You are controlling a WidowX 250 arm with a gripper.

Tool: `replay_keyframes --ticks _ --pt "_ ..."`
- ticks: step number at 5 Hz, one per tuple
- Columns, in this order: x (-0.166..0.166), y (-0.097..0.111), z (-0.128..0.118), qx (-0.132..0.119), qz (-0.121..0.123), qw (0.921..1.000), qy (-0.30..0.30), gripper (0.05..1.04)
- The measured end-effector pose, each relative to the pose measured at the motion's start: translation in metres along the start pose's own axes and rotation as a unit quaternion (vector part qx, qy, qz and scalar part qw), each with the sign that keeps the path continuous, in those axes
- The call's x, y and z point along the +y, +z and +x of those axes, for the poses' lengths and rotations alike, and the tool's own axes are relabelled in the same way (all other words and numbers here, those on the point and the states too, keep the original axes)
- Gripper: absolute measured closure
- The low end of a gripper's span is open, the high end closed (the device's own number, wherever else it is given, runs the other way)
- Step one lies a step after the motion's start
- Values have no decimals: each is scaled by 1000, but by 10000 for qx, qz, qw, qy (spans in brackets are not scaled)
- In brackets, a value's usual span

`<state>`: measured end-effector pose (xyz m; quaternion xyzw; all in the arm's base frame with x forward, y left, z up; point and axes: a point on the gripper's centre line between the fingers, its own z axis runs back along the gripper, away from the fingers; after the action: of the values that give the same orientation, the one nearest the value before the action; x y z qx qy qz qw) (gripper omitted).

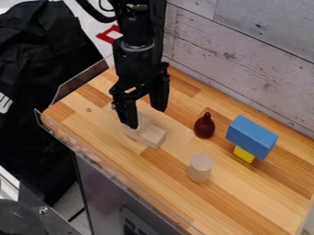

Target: Remove the cube from the white rectangular block and put it on top the blue block

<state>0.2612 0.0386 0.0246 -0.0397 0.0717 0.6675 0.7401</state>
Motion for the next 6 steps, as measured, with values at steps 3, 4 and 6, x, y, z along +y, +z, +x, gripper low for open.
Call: replay_keyframes --ticks 3,4,6 --pt "5 -18 12 227 181 9993 248 136" --pt "2 -23 14 288 185 9992 186 408" --pt "-3 -19 11 260 189 9994 83 507"
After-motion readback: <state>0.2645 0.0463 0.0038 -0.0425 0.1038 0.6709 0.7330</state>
